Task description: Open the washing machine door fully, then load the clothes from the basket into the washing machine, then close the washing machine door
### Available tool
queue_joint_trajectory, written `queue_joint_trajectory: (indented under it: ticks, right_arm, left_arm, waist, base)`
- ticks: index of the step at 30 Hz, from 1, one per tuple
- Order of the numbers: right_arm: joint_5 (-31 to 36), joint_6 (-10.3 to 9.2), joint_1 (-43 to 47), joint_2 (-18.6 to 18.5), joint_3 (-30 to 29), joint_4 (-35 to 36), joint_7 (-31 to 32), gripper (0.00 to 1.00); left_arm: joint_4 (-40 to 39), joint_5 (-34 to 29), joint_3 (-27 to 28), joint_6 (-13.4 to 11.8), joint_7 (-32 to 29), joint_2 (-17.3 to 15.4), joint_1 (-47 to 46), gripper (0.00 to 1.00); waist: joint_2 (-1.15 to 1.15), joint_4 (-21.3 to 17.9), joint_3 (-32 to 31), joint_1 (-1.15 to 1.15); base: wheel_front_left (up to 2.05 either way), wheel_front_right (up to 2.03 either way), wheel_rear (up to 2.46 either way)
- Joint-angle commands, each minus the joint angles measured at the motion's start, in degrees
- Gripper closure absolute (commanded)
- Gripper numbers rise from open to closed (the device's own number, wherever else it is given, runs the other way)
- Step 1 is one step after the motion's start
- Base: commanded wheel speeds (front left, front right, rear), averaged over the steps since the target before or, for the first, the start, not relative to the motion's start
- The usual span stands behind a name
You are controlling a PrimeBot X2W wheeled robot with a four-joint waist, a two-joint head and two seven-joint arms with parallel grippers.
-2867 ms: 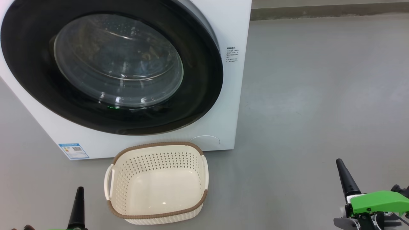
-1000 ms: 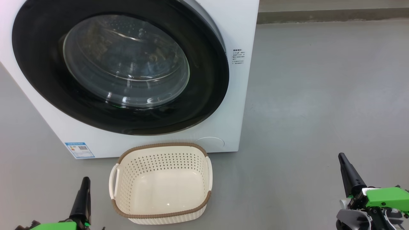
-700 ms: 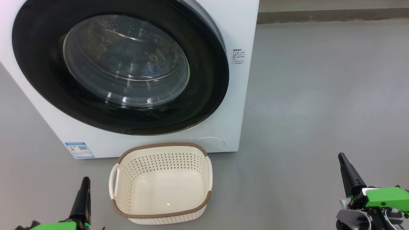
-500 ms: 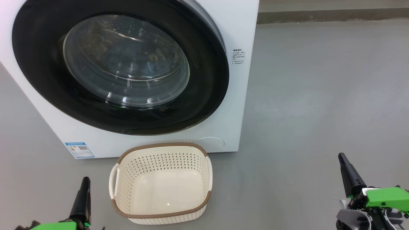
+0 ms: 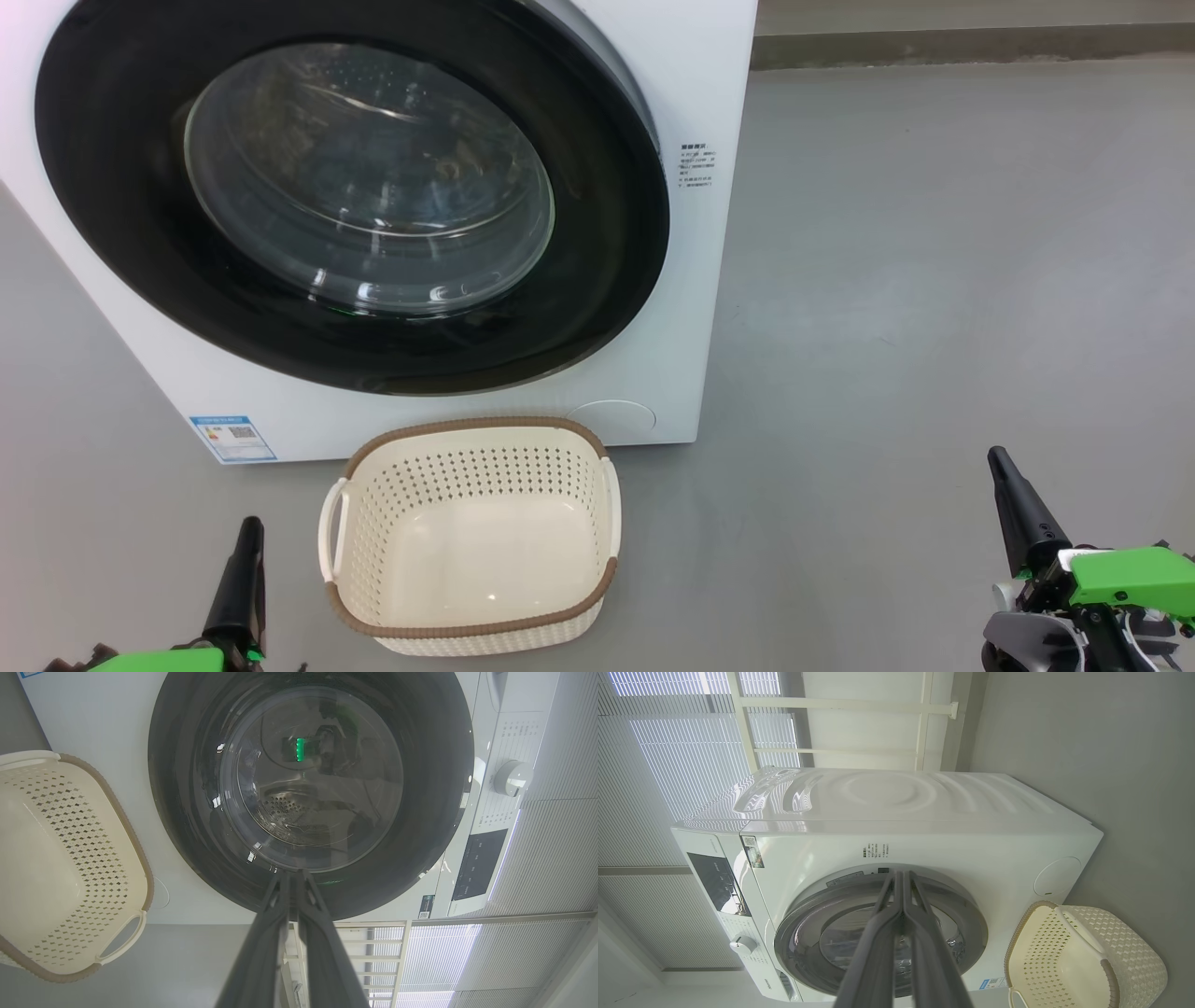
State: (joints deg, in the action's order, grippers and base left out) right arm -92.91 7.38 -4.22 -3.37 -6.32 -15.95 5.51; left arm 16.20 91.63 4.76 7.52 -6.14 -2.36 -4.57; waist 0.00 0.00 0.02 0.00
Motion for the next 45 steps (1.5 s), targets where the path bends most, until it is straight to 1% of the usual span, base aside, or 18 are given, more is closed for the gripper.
queue_joint_trajectory:
  ticks: [1,45]
  right_arm:
    - [-0.05,0.11,-2.29,-0.24,0.73,1.63,0.22,1.0]
    - [0.16,0.11,-2.31,-0.06,0.48,1.61,0.42,1.0]
  left_arm:
    - [-1.75,0.44,1.87,-0.03,-0.42,-0.52,-2.06,1.0]
    - [-1.78,0.45,1.86,-0.03,-0.42,-0.52,-2.05,1.0]
  waist:
    - [0.0,0.0,0.0,0.0]
    - [0.0,0.0,0.0,0.0]
  base:
    - [0.0,0.0,0.0]
    - [0.0,0.0,0.0]
